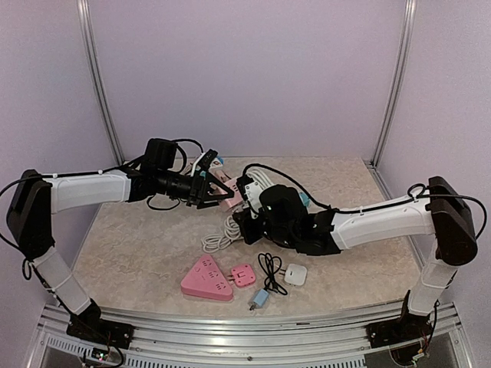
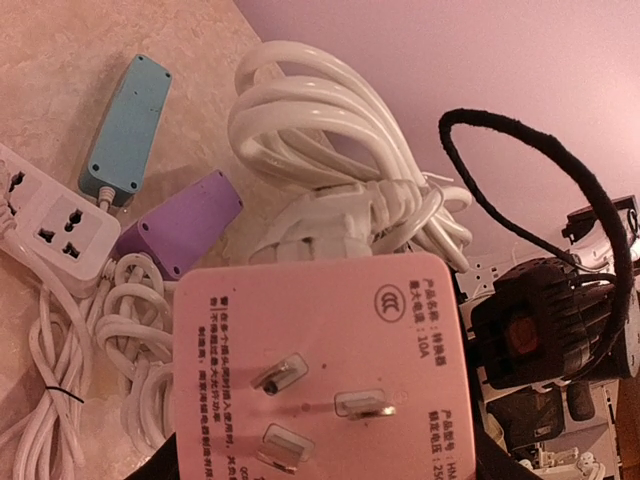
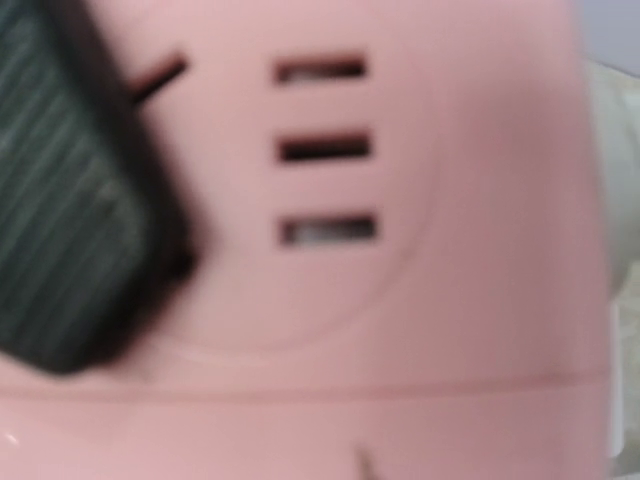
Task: Pull the plug off the socket
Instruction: Remove the plug from the socket.
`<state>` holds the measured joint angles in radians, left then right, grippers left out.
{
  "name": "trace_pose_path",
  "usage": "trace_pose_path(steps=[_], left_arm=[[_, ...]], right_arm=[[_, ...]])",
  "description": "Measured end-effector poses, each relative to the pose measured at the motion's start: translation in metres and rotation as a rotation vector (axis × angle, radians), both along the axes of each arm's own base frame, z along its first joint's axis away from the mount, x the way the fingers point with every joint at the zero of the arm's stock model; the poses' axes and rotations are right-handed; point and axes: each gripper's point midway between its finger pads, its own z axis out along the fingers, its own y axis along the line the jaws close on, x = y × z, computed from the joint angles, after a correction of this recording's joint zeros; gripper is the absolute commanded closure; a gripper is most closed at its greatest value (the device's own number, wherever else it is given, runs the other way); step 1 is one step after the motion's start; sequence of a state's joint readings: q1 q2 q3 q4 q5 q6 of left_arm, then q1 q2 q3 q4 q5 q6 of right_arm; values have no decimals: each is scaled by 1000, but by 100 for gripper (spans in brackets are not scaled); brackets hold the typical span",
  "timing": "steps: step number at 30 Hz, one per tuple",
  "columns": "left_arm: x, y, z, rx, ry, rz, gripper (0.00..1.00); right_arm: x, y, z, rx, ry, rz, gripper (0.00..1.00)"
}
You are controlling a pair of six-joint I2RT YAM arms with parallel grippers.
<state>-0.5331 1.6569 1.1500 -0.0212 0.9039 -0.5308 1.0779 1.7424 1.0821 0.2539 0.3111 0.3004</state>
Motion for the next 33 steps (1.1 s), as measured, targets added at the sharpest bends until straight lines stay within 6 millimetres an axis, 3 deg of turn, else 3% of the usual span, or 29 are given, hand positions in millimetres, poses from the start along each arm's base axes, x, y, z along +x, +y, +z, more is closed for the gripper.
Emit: trace_pose_path(steps=[19, 33], left_arm=[[5, 5, -3, 8, 25, 56, 90], [7, 7, -3, 9, 24, 64, 90]], right_arm=[[1, 10, -4, 130, 177, -105, 100], [3, 12, -5, 124, 173, -114, 100]])
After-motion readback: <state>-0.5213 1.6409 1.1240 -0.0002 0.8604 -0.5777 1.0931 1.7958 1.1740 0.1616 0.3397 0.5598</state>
